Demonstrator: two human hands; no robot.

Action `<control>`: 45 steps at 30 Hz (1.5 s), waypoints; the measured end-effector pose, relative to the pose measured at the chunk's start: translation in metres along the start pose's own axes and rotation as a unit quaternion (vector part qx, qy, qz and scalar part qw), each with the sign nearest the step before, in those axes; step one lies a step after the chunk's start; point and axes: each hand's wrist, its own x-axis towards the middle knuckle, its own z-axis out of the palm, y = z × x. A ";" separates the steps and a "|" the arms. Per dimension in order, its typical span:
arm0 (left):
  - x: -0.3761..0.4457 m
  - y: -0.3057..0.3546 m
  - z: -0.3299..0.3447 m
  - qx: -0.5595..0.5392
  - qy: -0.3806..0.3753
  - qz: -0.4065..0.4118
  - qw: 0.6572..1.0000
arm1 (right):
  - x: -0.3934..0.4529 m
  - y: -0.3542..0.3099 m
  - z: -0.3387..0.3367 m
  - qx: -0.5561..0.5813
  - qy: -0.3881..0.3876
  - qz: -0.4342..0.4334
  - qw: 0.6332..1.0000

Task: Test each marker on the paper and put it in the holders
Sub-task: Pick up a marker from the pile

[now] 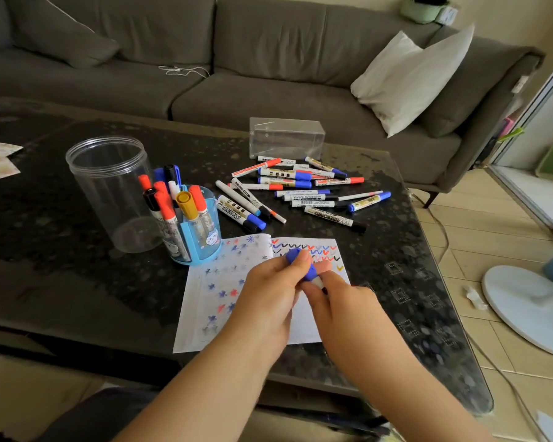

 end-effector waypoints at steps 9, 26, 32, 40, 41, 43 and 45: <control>-0.022 0.010 -0.015 0.039 -0.099 0.077 0.991 | -0.005 0.004 -0.004 0.218 -0.042 -0.081 0.972; -0.023 0.050 -0.031 0.714 -0.242 0.167 0.635 | 0.003 0.001 -0.034 -0.249 -0.077 -0.317 0.912; -0.018 0.062 -0.030 0.674 -0.294 0.148 0.661 | 0.006 0.012 -0.033 -0.165 -0.024 -0.391 0.905; -0.002 0.083 -0.082 0.510 -0.230 0.066 0.827 | 0.027 0.063 -0.074 -0.208 -0.044 -0.213 0.954; 0.001 0.080 -0.084 0.517 -0.222 0.082 0.823 | 0.029 0.063 -0.073 -0.168 -0.069 -0.150 0.972; 0.004 0.069 -0.079 0.564 -0.199 0.113 0.793 | 0.033 0.056 -0.062 -0.090 -0.121 -0.084 0.985; 0.008 0.058 -0.077 0.615 -0.160 0.126 0.762 | 0.036 0.050 -0.047 -0.002 -0.148 -0.067 0.987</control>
